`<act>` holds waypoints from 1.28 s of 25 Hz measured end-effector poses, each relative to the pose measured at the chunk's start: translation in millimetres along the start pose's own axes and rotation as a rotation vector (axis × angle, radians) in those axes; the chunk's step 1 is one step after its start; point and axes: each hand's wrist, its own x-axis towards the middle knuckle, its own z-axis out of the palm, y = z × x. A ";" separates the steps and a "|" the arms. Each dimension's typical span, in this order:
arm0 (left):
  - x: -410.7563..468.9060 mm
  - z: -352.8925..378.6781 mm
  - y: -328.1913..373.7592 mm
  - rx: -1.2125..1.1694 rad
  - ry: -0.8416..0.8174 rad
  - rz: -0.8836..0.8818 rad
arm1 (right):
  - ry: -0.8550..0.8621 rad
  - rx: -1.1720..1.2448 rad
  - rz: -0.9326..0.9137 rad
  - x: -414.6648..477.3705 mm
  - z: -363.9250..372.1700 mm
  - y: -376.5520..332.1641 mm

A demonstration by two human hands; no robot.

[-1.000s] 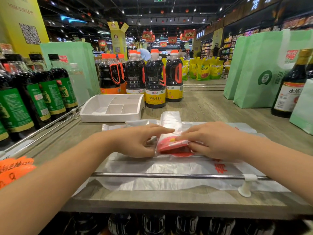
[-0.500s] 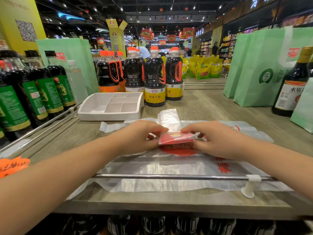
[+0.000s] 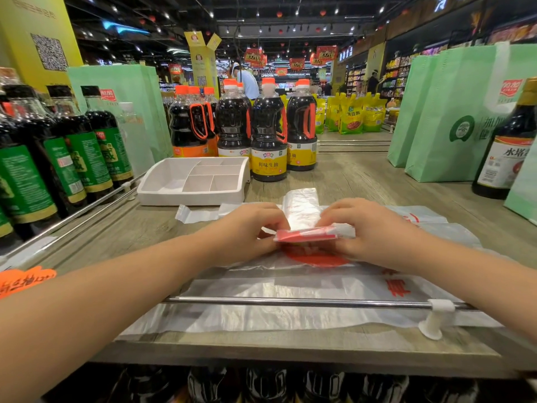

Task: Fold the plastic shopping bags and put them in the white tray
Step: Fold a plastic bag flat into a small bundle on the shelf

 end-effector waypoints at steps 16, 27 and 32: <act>14.3 5.5 6.3 -0.311 0.021 -0.454 | -0.057 0.191 0.330 14.4 4.2 -4.7; 19.7 12.4 1.8 0.059 0.038 -0.481 | -0.020 -0.076 0.208 20.0 16.4 -2.1; 15.2 13.1 3.3 0.132 0.068 -0.320 | -0.076 -0.163 0.162 17.1 15.6 -4.0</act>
